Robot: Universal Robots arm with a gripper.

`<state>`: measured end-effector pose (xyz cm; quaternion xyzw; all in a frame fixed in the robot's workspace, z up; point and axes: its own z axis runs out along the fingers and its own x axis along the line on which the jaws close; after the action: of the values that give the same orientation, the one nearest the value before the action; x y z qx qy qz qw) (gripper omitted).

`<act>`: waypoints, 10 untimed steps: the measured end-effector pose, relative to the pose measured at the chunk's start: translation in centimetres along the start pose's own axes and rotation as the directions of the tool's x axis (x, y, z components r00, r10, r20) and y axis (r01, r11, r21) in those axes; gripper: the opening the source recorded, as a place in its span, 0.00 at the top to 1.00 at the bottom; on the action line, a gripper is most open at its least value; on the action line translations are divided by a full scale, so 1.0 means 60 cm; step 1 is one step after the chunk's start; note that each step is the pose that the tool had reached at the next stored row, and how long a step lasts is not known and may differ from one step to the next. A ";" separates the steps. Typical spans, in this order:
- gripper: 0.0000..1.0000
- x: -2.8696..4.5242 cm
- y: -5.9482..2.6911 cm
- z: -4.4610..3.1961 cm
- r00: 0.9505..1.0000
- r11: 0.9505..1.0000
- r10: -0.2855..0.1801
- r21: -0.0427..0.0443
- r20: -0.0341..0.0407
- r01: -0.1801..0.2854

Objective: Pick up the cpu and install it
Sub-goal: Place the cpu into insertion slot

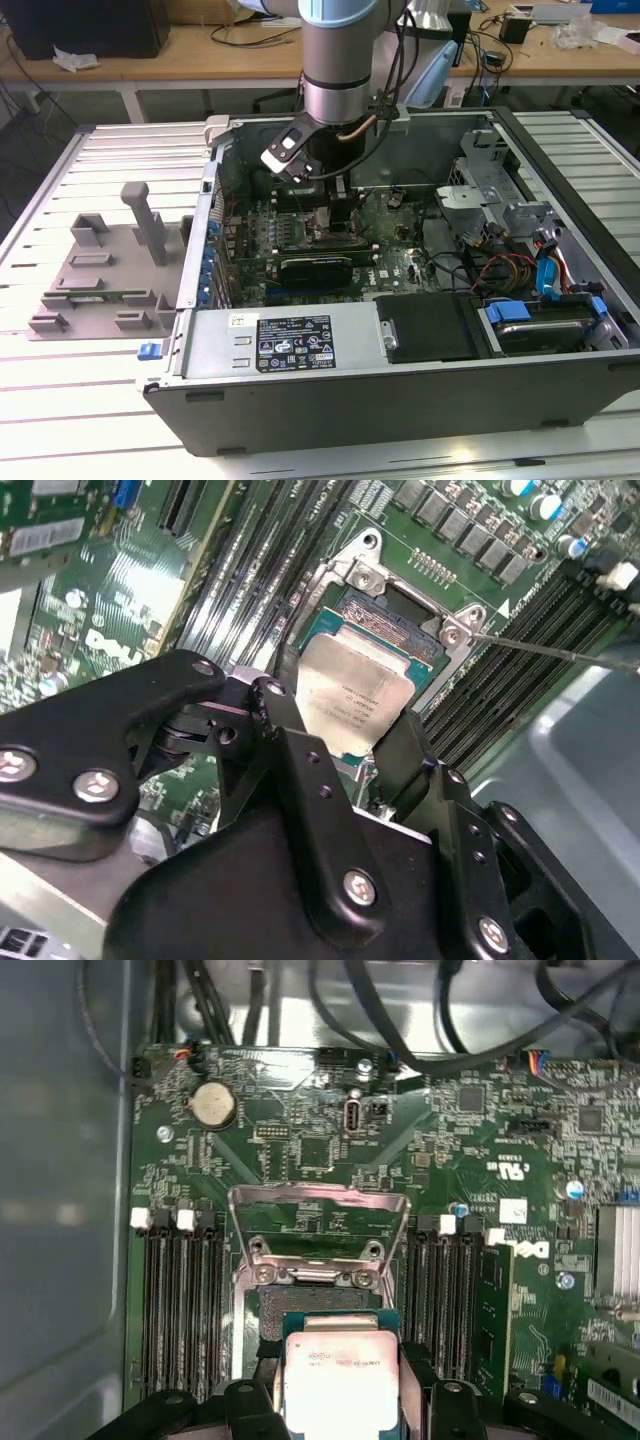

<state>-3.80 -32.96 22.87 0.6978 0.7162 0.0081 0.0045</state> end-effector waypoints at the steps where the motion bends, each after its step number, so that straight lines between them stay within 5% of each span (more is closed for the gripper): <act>1: 0.45 0.000 0.000 0.001 1.000 1.000 0.006 0.000 -0.007 -0.006; 10: 0.45 0.006 0.000 0.018 0.997 0.998 0.070 -0.001 -0.013 -0.070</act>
<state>-3.79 -32.59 21.78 0.7225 0.6912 0.0132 0.0002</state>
